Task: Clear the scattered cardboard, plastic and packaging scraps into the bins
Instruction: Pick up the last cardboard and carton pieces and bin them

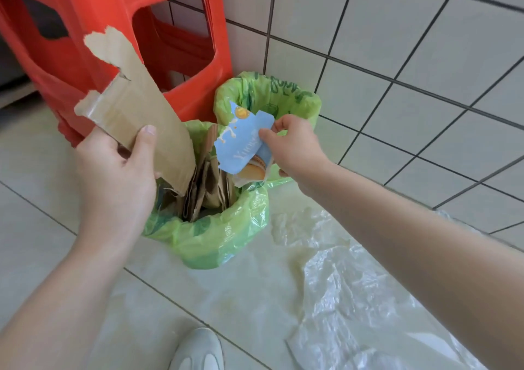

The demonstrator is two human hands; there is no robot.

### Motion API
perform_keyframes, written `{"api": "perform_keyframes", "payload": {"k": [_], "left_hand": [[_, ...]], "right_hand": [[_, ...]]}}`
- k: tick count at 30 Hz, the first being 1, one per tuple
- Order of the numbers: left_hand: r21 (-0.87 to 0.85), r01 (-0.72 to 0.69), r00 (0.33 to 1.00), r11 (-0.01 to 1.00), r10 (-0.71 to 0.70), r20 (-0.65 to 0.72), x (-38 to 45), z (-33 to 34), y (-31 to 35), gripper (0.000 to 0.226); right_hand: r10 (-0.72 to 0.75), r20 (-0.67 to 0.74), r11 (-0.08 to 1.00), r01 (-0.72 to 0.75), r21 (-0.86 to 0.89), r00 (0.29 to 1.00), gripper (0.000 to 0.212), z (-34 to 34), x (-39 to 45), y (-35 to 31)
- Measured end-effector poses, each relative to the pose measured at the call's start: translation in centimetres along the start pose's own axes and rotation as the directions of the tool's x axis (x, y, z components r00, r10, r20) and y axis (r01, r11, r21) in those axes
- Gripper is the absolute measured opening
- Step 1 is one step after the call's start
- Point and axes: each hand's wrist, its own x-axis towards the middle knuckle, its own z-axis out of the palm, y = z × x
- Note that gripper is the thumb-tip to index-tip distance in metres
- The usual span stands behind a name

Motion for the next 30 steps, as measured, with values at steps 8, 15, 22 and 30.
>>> {"api": "perform_keyframes", "payload": {"k": [8, 15, 22, 30], "left_hand": [[0.204, -0.021, 0.991, 0.979, -0.007, 0.134, -0.7, 2.0, -3.2, 0.026], [0.444, -0.087, 0.977, 0.892, -0.011, 0.214, -1.4, 3.3, -4.3, 0.038], [0.513, -0.17, 0.963, 0.841, 0.032, 0.266, -1.2, 3.9, -3.8, 0.048], [0.298, -0.243, 0.955, 0.923, 0.172, 0.243, -1.5, 3.2, -1.8, 0.047]], "right_hand": [[-0.065, -0.086, 0.994, 0.057, -0.096, 0.994, 0.008, 0.5, 1.4, 0.5], [-0.255, 0.012, 0.907, 0.244, -0.343, 0.967, 0.014, 2.4, 0.6, 0.2], [-0.264, 0.133, 0.842, 0.295, -0.452, 0.955, 0.037, 3.8, -0.1, 0.4], [-0.3, 0.135, 0.846, 0.329, -0.419, 0.944, 0.028, 4.1, 0.4, 1.1]]}}
